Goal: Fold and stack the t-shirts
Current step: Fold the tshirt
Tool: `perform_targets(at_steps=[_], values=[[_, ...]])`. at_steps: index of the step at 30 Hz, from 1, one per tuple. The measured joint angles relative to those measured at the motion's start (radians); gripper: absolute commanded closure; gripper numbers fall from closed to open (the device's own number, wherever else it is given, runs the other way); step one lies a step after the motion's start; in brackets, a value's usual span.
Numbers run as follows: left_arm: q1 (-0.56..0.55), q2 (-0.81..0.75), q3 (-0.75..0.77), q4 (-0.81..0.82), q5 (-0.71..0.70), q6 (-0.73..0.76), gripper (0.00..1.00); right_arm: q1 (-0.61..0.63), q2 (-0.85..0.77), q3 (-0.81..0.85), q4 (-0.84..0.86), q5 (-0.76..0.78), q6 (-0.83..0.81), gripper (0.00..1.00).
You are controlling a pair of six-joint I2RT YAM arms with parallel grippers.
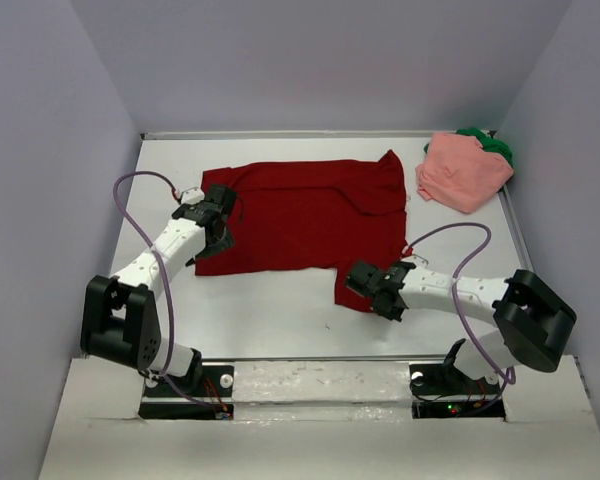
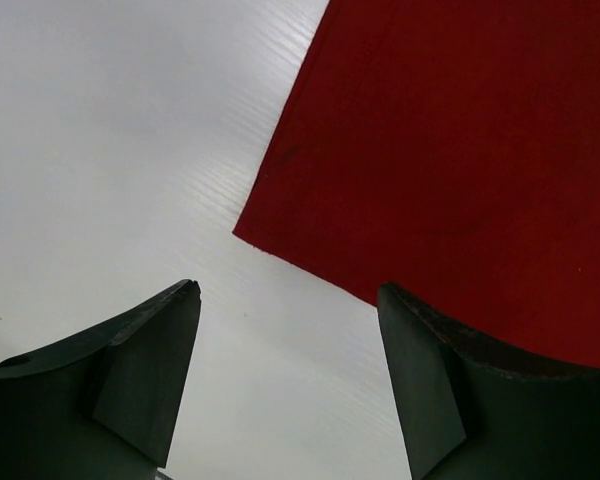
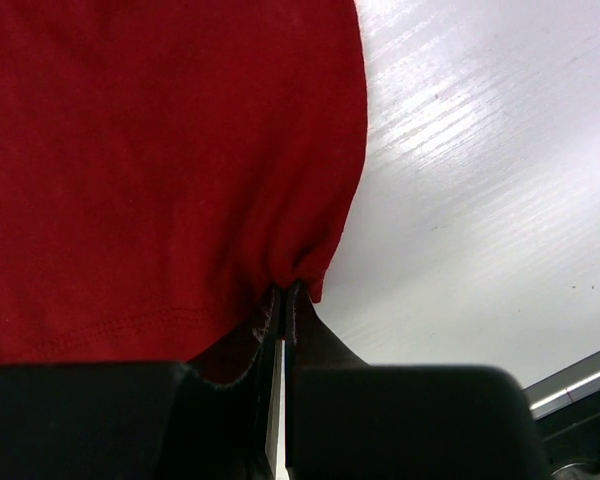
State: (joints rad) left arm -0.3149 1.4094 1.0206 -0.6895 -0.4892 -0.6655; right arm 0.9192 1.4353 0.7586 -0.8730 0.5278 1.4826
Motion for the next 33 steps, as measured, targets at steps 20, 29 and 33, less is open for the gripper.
perform_targets(at_steps=[20,29,33], values=[[0.056,0.196,-0.033,-0.06,0.108,-0.197,0.28,0.012,-0.255,-0.073,0.042,0.031,-0.046,1.0],[0.089,0.213,-0.042,-0.075,0.061,-0.229,0.29,0.012,-0.295,-0.088,0.039,0.034,-0.046,1.0],[0.104,0.225,-0.042,-0.073,0.047,-0.23,0.34,0.012,-0.301,-0.089,0.039,0.034,-0.046,1.0]])
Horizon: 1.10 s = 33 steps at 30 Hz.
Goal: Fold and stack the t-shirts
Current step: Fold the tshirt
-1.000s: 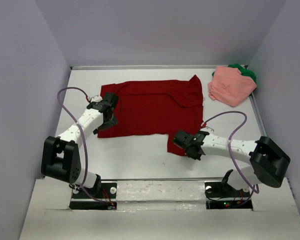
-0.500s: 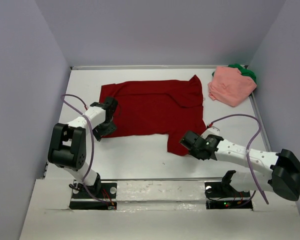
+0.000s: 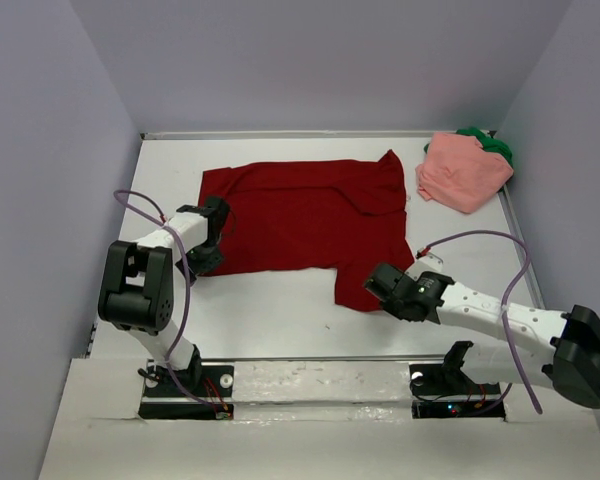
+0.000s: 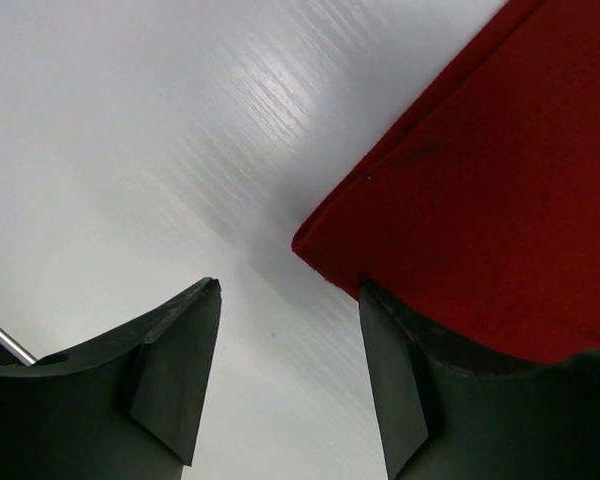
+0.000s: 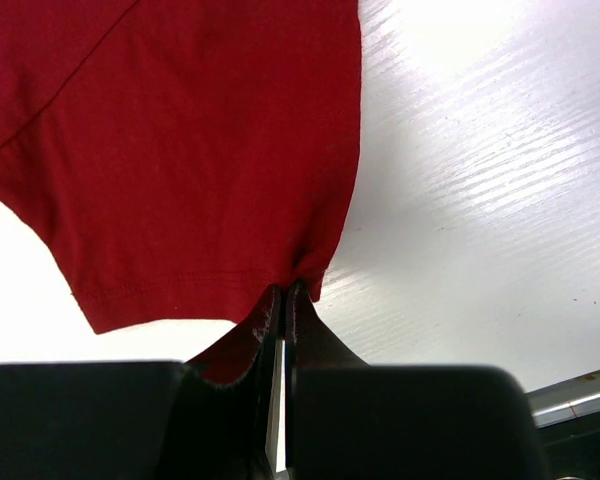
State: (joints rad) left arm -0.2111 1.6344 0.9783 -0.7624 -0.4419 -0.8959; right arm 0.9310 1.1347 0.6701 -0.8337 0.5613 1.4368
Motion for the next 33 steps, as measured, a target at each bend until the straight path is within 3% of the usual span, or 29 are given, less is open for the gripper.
perform_targets(at_steps=[7,18,21,24,26,33], values=[[0.051,0.027,0.0,0.032,-0.003,0.022,0.45,0.0,-0.023,-0.016,-0.002,-0.001,0.0,1.0],[0.056,0.057,0.027,0.074,-0.004,0.089,0.49,0.0,-0.009,-0.016,0.011,-0.012,-0.005,1.0],[0.06,0.061,0.027,0.092,-0.001,0.098,0.7,0.0,0.001,-0.016,0.019,-0.016,-0.006,1.0],[0.063,0.071,0.028,0.124,0.015,0.113,0.83,0.0,0.002,-0.016,0.029,-0.019,-0.008,1.0],[0.065,0.073,0.027,0.135,0.025,0.117,0.98,0.0,0.002,-0.016,0.034,-0.02,-0.008,1.0],[0.076,0.073,0.026,0.152,0.054,0.137,1.0,0.0,-0.01,-0.022,0.036,-0.023,-0.008,1.0]])
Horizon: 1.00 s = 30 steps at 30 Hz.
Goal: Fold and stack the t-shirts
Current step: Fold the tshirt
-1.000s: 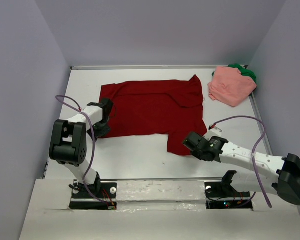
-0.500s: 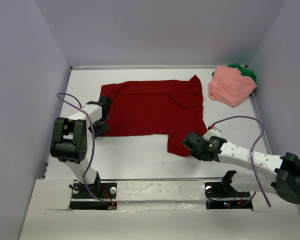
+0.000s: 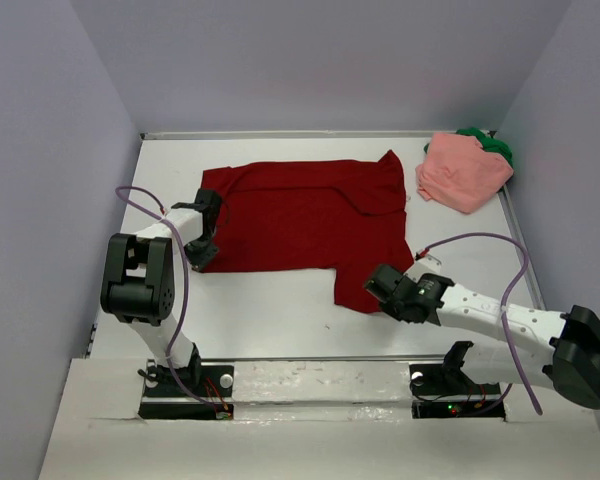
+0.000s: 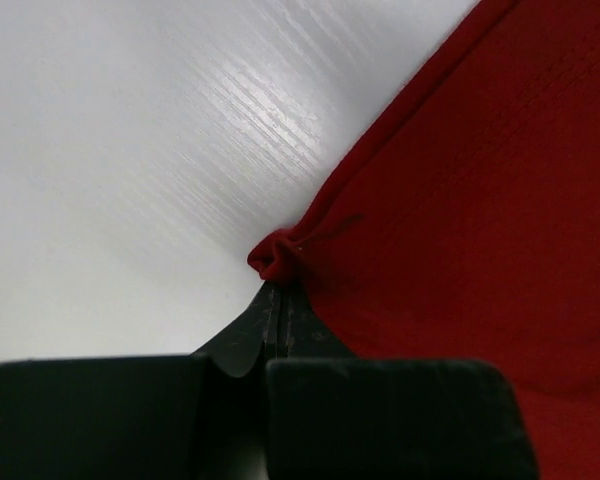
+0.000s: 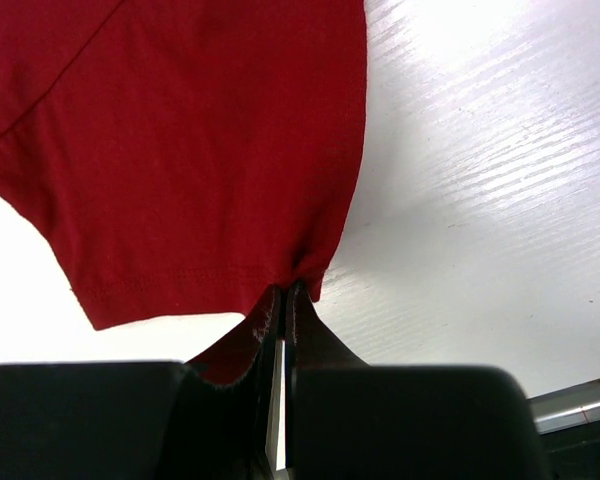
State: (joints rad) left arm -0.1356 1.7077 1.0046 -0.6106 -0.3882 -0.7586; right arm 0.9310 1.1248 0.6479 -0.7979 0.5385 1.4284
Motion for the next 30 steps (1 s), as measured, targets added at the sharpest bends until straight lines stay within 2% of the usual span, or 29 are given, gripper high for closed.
perform_targets(at_steps=[9,14,17,22,30], values=[[-0.04,-0.068,-0.016,-0.023,-0.005,-0.008,1.0,0.0,0.022,0.0,0.019,0.01,-0.027,1.0],[-0.192,-0.264,-0.015,-0.075,-0.034,-0.054,1.0,0.0,0.054,0.067,-0.04,0.072,-0.047,1.0],[-0.248,-0.356,-0.015,-0.107,-0.041,-0.081,1.0,0.0,0.065,0.131,-0.091,0.128,-0.051,1.0],[-0.256,-0.432,-0.016,-0.176,-0.076,-0.122,1.0,0.0,0.066,0.222,-0.18,0.206,-0.051,1.0],[-0.256,-0.461,-0.016,-0.232,-0.087,-0.148,1.0,0.0,0.06,0.298,-0.296,0.249,-0.036,1.0]])
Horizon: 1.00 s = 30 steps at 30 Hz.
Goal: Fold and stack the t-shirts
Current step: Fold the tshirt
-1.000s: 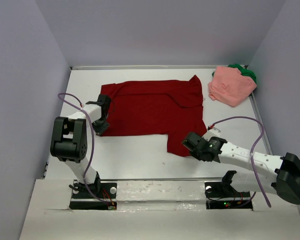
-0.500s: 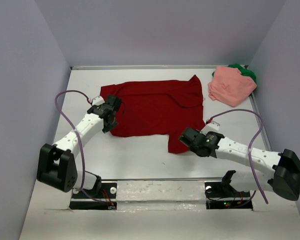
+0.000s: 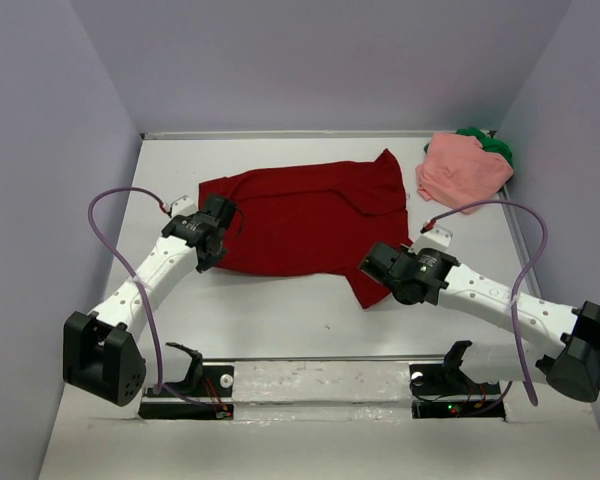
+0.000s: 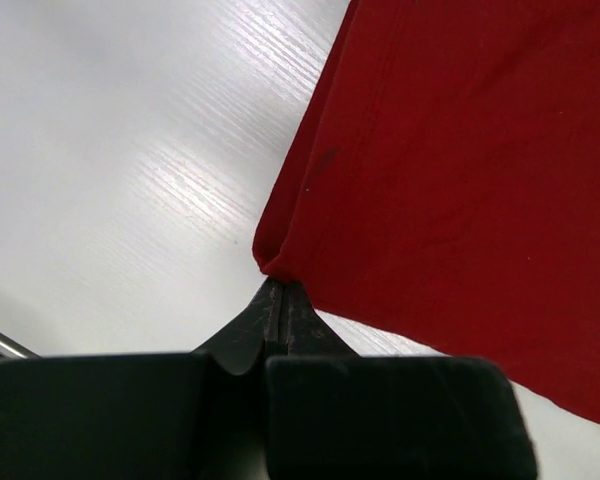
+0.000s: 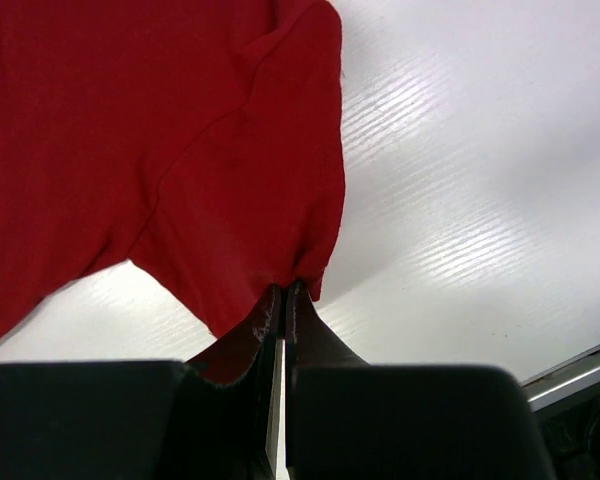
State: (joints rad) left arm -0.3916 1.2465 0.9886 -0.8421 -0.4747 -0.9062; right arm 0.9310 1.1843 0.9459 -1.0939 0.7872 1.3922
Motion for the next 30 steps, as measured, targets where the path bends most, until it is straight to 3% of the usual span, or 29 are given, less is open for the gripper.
perform_targets(at_steps=[12,25,30], values=[[0.002,0.053,0.0,0.011,0.015,0.011,1.0,-0.028,0.059,0.194,-0.164,0.113,-0.003,1.0],[0.159,0.073,-0.015,0.095,0.102,0.082,1.0,-0.34,0.088,0.191,0.111,0.101,-0.427,1.0],[0.221,0.077,-0.02,0.108,0.12,0.103,1.0,-0.394,0.13,0.191,0.206,0.072,-0.554,1.0]])
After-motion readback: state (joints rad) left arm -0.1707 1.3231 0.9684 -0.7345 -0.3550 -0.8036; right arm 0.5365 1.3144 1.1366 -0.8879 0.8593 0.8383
